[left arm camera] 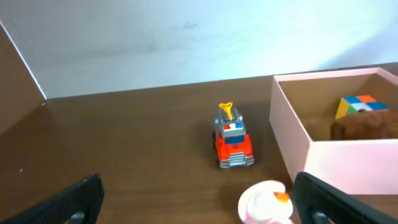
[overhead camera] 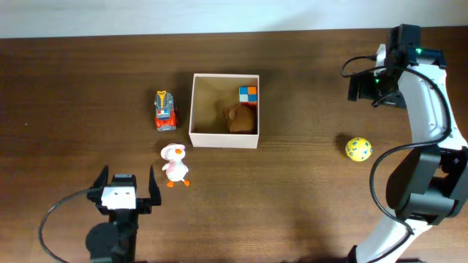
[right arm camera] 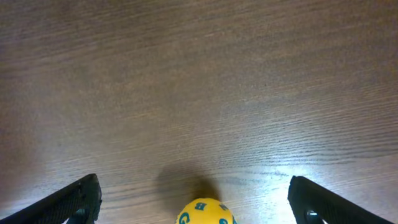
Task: Pack container
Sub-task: 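Raise the left gripper and swing it over the red fire truck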
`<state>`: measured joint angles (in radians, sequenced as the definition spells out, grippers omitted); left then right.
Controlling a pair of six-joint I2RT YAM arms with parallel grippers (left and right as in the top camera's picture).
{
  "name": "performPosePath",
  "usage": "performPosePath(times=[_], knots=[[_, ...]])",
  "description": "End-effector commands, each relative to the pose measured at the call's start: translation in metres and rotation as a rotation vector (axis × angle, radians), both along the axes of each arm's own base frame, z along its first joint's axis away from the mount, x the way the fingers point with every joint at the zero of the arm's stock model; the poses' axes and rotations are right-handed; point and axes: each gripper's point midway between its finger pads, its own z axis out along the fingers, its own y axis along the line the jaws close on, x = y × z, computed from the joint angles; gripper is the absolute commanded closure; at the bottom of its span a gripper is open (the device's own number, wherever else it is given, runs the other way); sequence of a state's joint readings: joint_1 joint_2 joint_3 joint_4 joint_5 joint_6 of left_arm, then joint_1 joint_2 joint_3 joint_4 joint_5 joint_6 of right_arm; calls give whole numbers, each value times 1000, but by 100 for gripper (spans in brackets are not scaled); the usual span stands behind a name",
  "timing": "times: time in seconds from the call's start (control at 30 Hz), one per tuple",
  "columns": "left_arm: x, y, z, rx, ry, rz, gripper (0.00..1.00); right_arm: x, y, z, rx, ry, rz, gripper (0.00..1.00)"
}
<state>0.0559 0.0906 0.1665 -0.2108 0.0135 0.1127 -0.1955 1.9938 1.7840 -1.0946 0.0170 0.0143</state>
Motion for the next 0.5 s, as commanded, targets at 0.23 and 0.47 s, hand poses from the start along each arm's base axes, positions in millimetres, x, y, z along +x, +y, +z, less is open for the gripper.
performPosePath(times=[0.23, 0.47], knots=[[73, 0, 98, -3, 150, -33, 1, 4, 3, 16, -1, -41, 14, 1], [172, -19, 153, -50, 254, -175, 1, 4, 3, 16, -1, -41, 15, 1]])
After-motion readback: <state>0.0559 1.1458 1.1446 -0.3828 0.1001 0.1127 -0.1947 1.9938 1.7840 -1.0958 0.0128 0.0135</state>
